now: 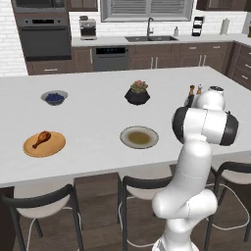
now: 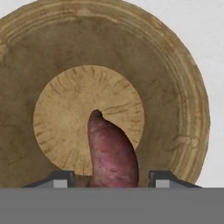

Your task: Pick the chicken drumstick and potato from their plates and place them in the bowl. Then put the bowl in the fridge.

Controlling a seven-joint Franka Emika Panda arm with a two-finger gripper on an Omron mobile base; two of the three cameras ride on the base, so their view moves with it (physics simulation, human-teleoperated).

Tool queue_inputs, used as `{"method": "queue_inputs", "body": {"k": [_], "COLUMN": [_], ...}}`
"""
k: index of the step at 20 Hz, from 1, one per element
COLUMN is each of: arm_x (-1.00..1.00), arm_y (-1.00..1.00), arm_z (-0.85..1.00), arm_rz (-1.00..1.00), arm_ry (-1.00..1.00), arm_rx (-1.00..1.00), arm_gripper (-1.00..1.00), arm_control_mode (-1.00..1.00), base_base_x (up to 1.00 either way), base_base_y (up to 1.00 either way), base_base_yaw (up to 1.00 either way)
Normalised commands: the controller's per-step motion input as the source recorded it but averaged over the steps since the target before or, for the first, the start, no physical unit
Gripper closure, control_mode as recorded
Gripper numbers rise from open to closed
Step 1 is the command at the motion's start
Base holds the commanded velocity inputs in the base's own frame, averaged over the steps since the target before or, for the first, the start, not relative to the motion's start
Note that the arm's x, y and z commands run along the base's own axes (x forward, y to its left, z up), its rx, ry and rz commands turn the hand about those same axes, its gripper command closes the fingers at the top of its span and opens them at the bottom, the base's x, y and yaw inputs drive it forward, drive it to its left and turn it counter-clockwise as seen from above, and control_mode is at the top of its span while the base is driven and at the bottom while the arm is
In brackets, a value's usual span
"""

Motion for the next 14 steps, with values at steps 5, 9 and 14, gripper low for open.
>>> {"method": "queue_inputs", "body": {"k": [5, 9, 14], "arm_x": [0.0, -0.01, -0.26], "arm_y": [0.0, 0.19, 0.9], "arm_z": [0.03, 0.3, 0.89], "arm_rz": [0.0, 0.0, 0.0], "arm_ry": [0.0, -0.01, -0.05], "arm_rx": [-0.01, -0.12, -0.1], "arm_gripper": [-1.0, -1.0, -1.0], "arm_control_mode": [-1.0, -1.0, -1.0], "base_base_x": [0.0, 0.0, 0.0], "base_base_y": [0.0, 0.0, 0.0], "base_base_yaw": [0.0, 0.0, 0.0]}}
